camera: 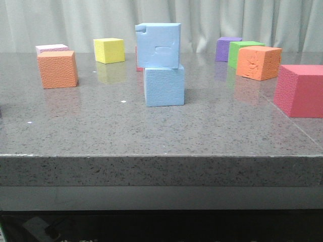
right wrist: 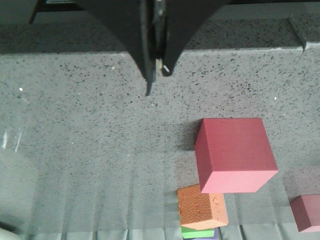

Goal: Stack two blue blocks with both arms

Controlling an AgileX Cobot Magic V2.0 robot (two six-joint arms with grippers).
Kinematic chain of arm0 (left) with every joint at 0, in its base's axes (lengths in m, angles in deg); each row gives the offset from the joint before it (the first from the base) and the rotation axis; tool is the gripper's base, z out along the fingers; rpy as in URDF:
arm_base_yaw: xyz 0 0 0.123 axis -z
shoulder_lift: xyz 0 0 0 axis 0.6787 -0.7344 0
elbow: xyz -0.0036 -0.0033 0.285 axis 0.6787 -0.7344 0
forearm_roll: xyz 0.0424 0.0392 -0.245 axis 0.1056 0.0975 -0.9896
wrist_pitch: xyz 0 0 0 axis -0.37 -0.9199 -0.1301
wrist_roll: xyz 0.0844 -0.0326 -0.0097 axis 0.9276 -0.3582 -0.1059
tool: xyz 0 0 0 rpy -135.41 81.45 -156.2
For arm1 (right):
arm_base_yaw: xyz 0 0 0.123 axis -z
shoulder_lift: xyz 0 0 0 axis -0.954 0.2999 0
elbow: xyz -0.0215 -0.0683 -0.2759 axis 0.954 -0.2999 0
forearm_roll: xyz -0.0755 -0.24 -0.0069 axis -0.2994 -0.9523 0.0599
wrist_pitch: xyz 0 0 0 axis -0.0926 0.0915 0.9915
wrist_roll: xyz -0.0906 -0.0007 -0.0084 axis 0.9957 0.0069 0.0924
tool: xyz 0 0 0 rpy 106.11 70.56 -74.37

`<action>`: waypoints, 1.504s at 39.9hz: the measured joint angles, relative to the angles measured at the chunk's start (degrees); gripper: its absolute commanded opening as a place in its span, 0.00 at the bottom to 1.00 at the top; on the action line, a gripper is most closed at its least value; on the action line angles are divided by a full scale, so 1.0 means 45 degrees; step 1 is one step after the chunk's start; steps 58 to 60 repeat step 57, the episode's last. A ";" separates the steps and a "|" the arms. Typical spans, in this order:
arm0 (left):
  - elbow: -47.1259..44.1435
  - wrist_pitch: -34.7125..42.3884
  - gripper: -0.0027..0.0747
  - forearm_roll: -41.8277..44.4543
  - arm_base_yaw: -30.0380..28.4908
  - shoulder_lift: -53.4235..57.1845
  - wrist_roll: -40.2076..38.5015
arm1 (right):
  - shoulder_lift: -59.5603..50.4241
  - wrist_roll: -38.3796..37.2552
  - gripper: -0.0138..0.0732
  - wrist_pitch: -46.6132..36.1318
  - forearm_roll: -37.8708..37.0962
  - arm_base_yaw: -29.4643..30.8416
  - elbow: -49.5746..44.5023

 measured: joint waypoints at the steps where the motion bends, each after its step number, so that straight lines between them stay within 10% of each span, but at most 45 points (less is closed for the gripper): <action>1: 0.0000 0.0000 0.01 0.0000 0.0000 0.0000 0.0000 | 0.0000 0.0000 0.08 0.0000 0.0006 0.0000 0.0000; 60: 0.0000 0.0000 0.01 0.0000 0.0000 0.0000 0.0000 | 0.0000 0.0000 0.08 0.0286 0.0027 0.0000 0.0000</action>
